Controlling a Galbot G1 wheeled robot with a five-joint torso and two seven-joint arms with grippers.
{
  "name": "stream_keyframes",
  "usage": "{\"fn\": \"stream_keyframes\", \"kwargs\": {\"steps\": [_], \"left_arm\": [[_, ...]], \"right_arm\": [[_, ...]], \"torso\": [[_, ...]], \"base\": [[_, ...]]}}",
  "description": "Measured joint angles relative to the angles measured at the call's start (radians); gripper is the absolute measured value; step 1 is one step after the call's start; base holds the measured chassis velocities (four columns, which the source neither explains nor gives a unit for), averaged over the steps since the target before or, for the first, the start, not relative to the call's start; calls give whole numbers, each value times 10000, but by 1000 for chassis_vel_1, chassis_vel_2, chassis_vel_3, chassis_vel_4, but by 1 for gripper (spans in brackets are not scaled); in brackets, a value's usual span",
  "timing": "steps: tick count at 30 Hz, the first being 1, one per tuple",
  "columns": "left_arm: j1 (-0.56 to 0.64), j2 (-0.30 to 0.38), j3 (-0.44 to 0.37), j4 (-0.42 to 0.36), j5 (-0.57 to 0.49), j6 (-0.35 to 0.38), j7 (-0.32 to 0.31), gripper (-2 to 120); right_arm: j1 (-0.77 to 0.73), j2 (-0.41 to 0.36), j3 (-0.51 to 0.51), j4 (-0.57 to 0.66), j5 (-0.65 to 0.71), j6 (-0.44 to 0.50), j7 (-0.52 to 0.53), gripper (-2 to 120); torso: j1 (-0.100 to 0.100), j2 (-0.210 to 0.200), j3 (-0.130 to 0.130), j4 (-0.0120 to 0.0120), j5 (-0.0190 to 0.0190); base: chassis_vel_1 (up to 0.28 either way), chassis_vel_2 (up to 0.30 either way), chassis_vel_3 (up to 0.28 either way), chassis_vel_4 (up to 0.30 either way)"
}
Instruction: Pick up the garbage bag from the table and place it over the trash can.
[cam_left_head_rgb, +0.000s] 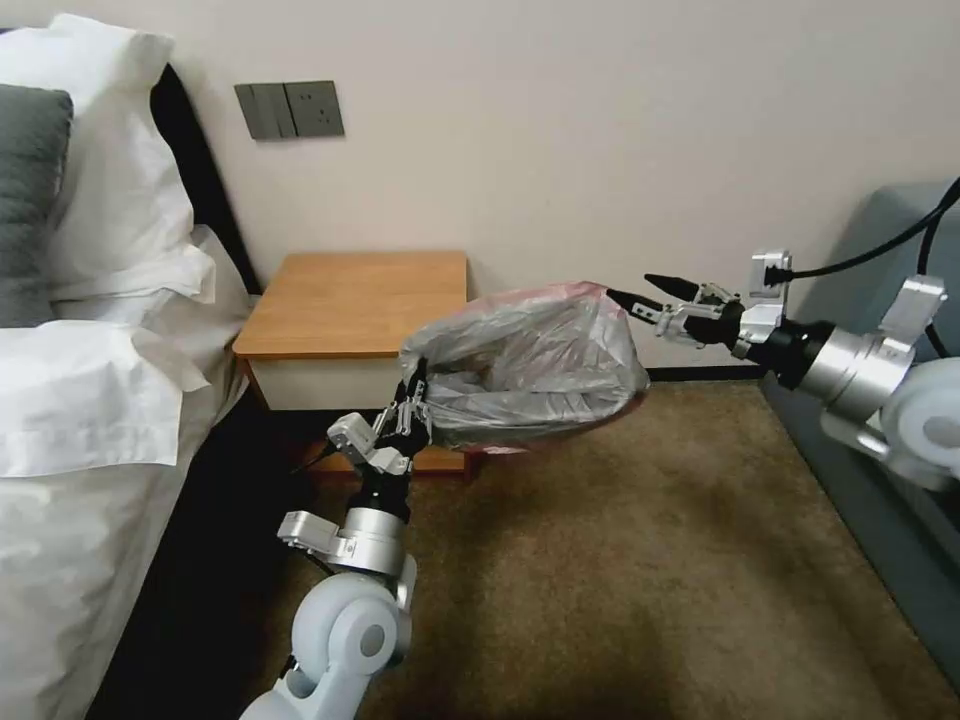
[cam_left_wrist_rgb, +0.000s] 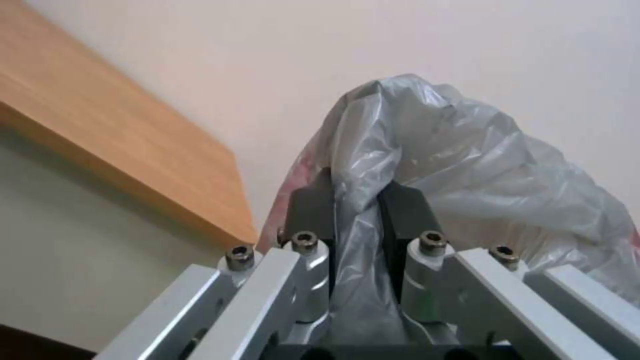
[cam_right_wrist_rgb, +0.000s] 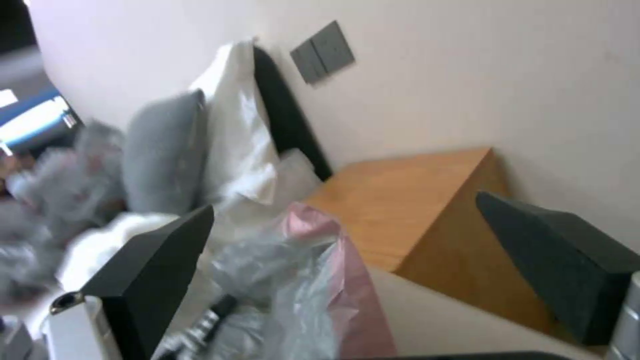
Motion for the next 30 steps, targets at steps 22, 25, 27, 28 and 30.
{"fn": "stream_keyframes", "kwargs": {"steps": [22,25,27,28,30], "left_arm": [[-7,177,58,-114,-246,160,-352,11],[-3,163,94,-117,-231,167,-405,11],[-2,160,100,-122,-227,170,-417,11],[-2,158,107,-132,-220,176,-445,11],[-2,158,110,-137,-217,180,-469,11]], "right_arm": [[-170,1331,-286,-108,868,-164,597,82],[-177,1380,-323,-56,797,-146,642,74],[-177,1385,-327,-54,786,-142,652,71],[-177,1386,-332,-50,764,-137,658,65],[-177,1386,-336,-45,761,-133,661,58]], "torso": [[0,0,-1,0,-2],[0,0,0,0,-2],[0,0,0,0,-1],[0,0,0,0,-2],[0,0,-1,0,-2]], "base": [[0,0,0,0],[0,0,0,0],[0,0,0,0],[0,0,0,0],[0,0,0,0]]}}
